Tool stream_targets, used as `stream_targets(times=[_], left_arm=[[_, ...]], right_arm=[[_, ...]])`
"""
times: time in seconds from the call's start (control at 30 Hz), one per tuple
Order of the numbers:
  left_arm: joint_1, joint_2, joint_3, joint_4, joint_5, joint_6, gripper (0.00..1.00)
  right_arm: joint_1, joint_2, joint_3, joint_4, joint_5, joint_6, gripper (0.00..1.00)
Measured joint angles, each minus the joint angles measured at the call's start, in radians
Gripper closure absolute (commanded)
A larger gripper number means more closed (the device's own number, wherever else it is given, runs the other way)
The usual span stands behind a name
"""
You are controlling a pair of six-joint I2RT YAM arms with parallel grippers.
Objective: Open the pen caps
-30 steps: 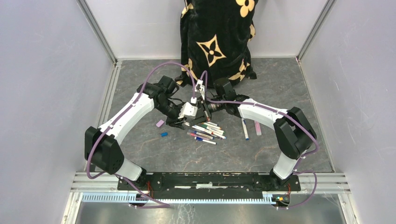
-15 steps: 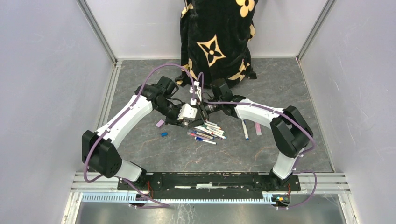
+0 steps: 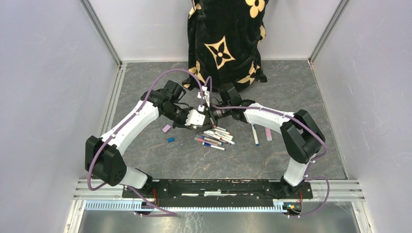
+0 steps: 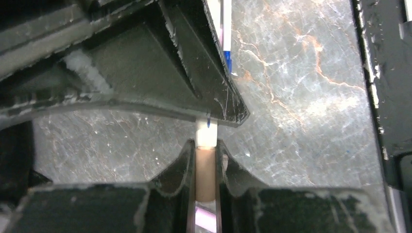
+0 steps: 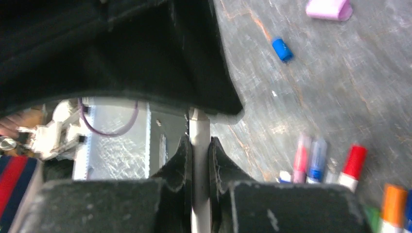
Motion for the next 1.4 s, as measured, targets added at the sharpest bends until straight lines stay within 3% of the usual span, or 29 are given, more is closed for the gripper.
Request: stream_targets(times=[0.07, 0.23, 0.37, 0.63, 0.73, 0.9, 1.0, 1.1, 1.13, 1.17, 1.27, 1.4], left_arm=[[0.027, 0.005, 0.002, -0.003, -0.022, 0.031, 0.98], [0.211, 0.037, 0.024, -0.047, -0.099, 0.067, 0.98], [0.224, 0.046, 0.003, -0.019, -0.097, 0.066, 0.98], [0.198, 0.108, -0.145, 0.187, -0.076, -0.06, 0.95], [0.195, 0.161, -0.162, 0.262, -0.079, -0.116, 0.89], [0.194, 0.216, -0.185, 0.359, -0.105, -0.169, 0.65], [0.194, 0.232, -0.193, 0.391, -0.109, -0.187, 0.55], [0.194, 0.234, -0.199, 0.406, -0.113, -0.204, 0.44], [0.194, 0.234, -0.2, 0.409, -0.114, -0.208, 0.33], [0.194, 0.234, -0.201, 0.409, -0.114, -0.21, 0.3], [0.194, 0.234, -0.201, 0.404, -0.111, -0.218, 0.27], [0.194, 0.234, -0.166, 0.356, -0.098, -0.224, 0.26]], right_arm=[[-0.005, -0.01, -0.003, -0.023, 0.027, -0.042, 1.0], [-0.084, -0.044, -0.105, -0.158, 0.095, -0.098, 1.0], [-0.12, -0.058, -0.143, -0.229, 0.164, -0.117, 1.0], [-0.221, -0.256, -0.279, -0.232, 0.634, -0.065, 1.0], [-0.233, -0.292, -0.344, -0.22, 0.822, -0.034, 1.0], [-0.226, -0.287, -0.424, -0.198, 1.004, 0.006, 0.98], [-0.226, -0.274, -0.44, -0.166, 1.054, 0.021, 0.88], [-0.226, -0.269, -0.449, -0.135, 1.089, 0.03, 0.69], [-0.224, -0.27, -0.454, -0.124, 1.101, 0.034, 0.68], [-0.224, -0.271, -0.457, -0.114, 1.108, 0.038, 0.67], [-0.221, -0.28, -0.474, -0.089, 1.125, 0.037, 0.62], [-0.218, -0.297, -0.497, -0.067, 1.131, 0.036, 0.63]])
